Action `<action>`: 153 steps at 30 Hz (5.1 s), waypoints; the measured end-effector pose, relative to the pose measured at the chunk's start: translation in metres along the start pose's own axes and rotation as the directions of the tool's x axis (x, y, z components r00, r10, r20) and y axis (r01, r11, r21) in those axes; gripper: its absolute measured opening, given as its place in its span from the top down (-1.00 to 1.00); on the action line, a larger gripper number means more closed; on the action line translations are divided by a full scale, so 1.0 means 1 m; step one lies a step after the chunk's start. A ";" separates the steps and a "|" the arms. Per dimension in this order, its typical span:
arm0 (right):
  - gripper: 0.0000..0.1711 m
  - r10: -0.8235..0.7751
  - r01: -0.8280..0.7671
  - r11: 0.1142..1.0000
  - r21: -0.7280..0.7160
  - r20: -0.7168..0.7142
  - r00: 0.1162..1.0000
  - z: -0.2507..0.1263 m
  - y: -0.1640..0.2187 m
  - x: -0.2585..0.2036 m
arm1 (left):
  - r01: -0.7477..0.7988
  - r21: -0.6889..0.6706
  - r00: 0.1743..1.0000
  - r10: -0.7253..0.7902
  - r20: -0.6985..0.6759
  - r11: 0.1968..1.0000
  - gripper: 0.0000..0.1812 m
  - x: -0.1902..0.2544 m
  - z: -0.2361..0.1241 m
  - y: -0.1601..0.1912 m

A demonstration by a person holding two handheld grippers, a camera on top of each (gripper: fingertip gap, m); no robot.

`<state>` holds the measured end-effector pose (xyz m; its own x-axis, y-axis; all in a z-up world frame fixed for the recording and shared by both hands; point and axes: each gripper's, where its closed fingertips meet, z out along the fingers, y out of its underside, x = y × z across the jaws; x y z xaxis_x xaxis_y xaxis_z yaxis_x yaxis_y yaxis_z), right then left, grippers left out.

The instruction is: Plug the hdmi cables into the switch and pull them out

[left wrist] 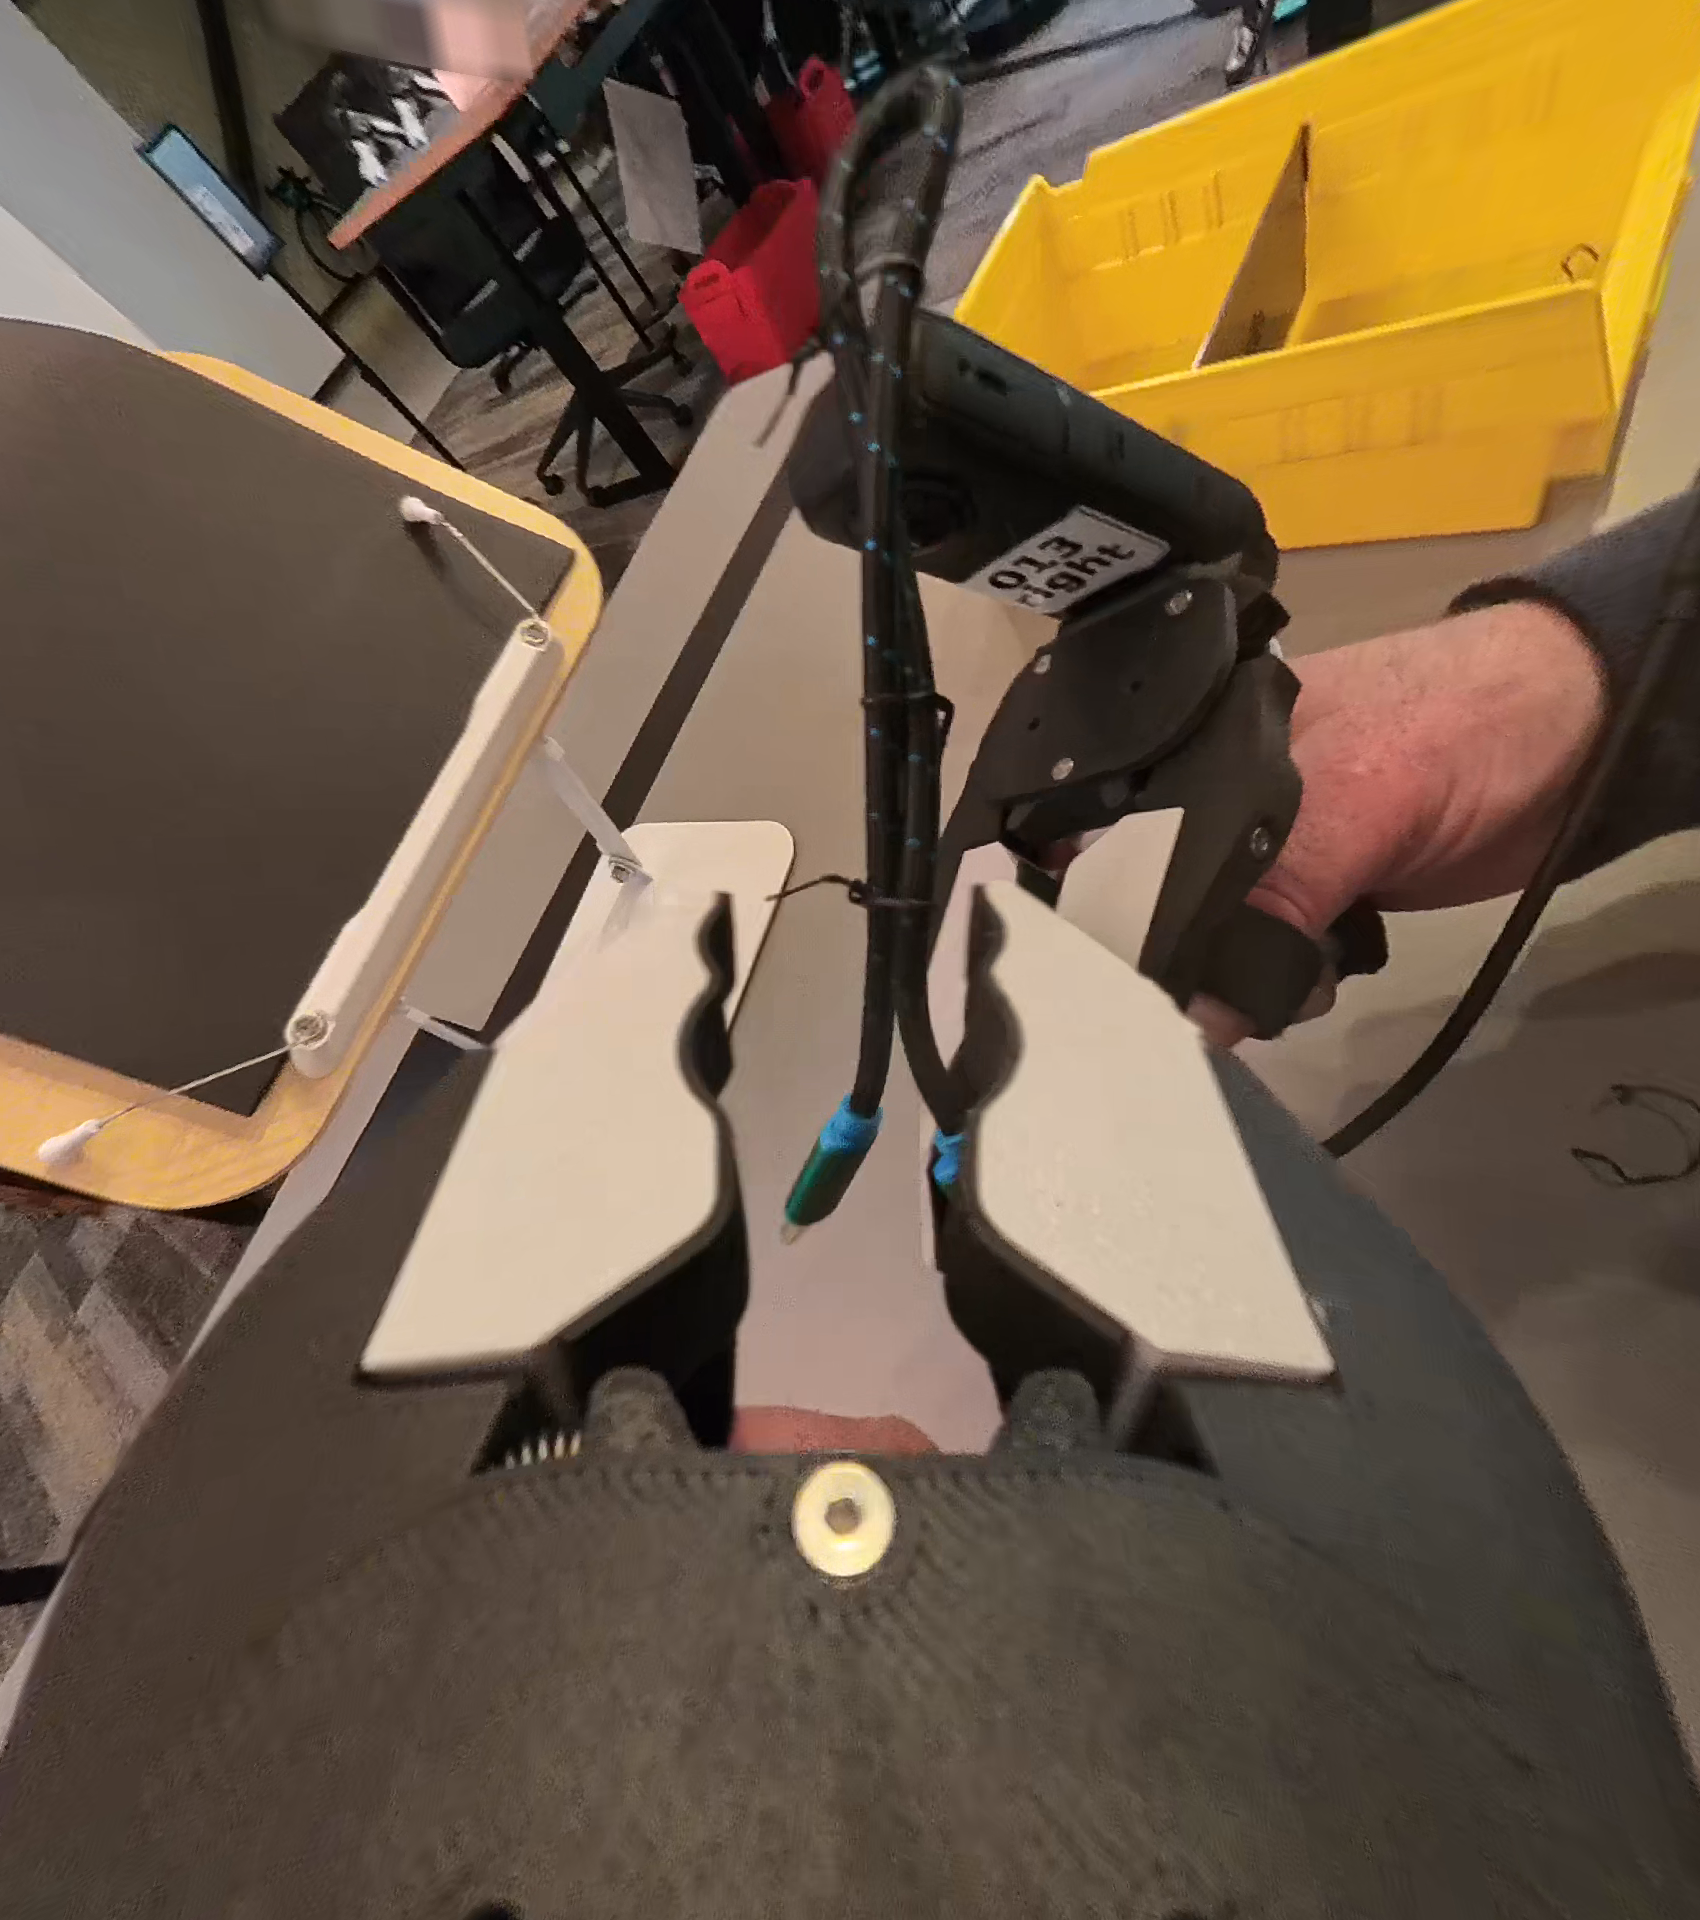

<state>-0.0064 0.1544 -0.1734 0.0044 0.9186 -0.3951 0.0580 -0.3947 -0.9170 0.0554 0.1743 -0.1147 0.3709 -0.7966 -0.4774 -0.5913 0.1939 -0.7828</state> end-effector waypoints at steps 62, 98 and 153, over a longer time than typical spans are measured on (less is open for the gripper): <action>0.39 -0.368 0.377 0.926 -0.038 0.142 0.919 -0.022 -0.051 -0.056 | 0.392 0.080 0.809 -0.302 -0.504 0.916 0.18 0.051 -0.074 0.034; 0.78 -0.289 0.278 0.947 0.161 0.052 0.956 -0.022 -0.054 -0.059 | 0.479 0.165 0.821 -0.374 -0.430 0.862 0.05 0.040 -0.059 0.023; 0.79 -0.434 0.366 0.901 -0.234 -0.535 0.725 -0.171 -0.094 -0.030 | 0.467 0.217 0.854 -0.375 -0.360 0.857 0.05 0.008 -0.088 0.044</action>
<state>0.1583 0.1670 -0.0655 0.5125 0.8471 0.1407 0.2874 -0.0149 -0.9577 -0.0311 0.1263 -0.1175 0.2802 -0.9595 0.0293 -0.1781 -0.0820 -0.9806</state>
